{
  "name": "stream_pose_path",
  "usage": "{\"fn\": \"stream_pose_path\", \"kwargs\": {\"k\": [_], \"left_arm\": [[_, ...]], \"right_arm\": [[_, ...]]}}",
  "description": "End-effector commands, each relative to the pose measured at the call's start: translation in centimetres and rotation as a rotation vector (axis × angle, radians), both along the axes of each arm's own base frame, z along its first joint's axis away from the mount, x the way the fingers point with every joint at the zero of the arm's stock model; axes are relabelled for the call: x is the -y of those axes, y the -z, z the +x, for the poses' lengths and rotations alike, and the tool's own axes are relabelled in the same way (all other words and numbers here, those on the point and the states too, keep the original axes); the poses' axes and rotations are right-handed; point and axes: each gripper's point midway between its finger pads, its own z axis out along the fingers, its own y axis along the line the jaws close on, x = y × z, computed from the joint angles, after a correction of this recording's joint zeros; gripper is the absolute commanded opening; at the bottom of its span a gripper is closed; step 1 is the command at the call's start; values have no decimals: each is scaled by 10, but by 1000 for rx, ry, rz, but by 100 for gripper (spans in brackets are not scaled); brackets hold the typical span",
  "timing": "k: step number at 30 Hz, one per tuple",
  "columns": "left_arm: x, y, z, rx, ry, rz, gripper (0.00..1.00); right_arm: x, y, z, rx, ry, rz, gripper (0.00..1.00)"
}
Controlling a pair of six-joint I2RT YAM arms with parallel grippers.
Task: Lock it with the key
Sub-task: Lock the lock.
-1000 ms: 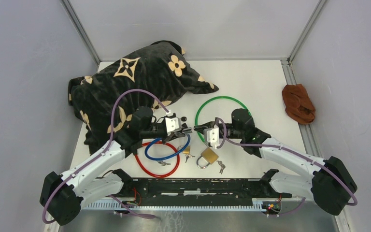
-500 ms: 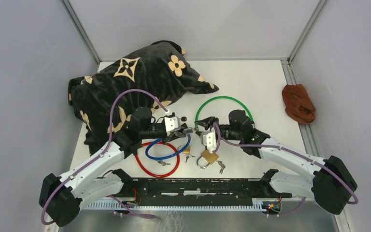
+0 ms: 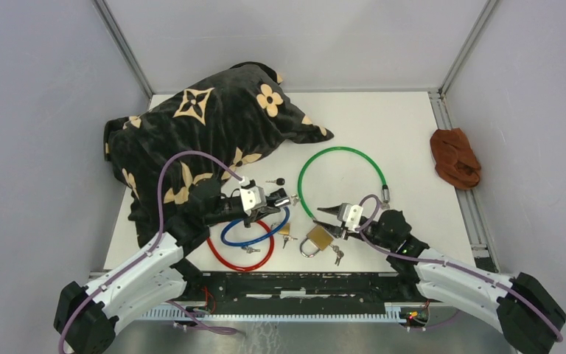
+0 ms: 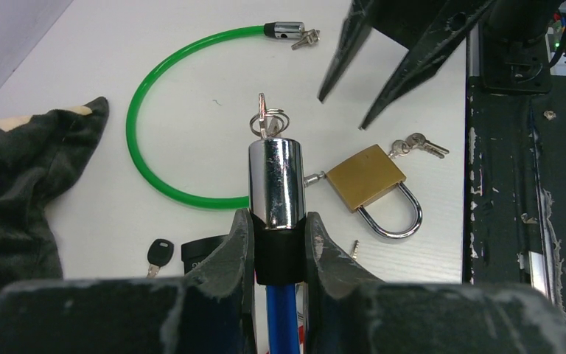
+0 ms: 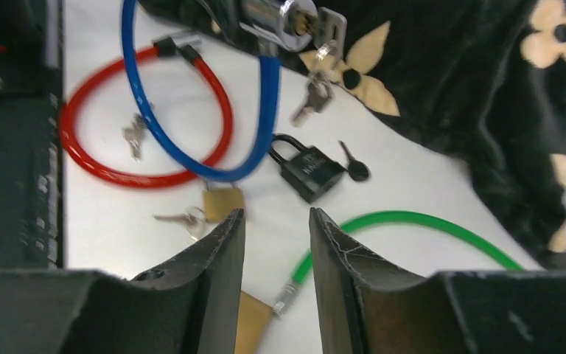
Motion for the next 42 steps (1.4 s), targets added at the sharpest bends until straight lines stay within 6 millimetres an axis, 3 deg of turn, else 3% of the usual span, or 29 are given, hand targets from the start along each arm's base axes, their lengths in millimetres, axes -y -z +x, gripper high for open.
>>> {"fn": "stream_pose_path", "kwargs": {"k": [1,5,8,15,27,33,37,42], "left_arm": [[-9,30,-8,-121,-47,39,2],[-10,28,-11,-120,-44,28,2],[-12,27,-12,-115,-47,24,2],[-16,31,-17,-139,-51,45,2],[-14,25,-14,-155,-69,17,2],[-10,8,-11,-161,-80,-39,2],[-10,9,-10,-170,-85,-34,2],[-7,9,-10,-168,-71,-39,2]], "right_arm": [[-21,-50,-10,-197,80,371,41],[-37,-53,-11,-99,121,376,45],[-53,-54,-2,-75,141,363,48],[-68,-56,24,29,222,341,53],[-111,-35,13,8,55,246,50],[-100,-23,19,-39,90,273,51],[-94,-4,17,-84,97,232,53],[-99,-7,14,-99,73,250,48]]}}
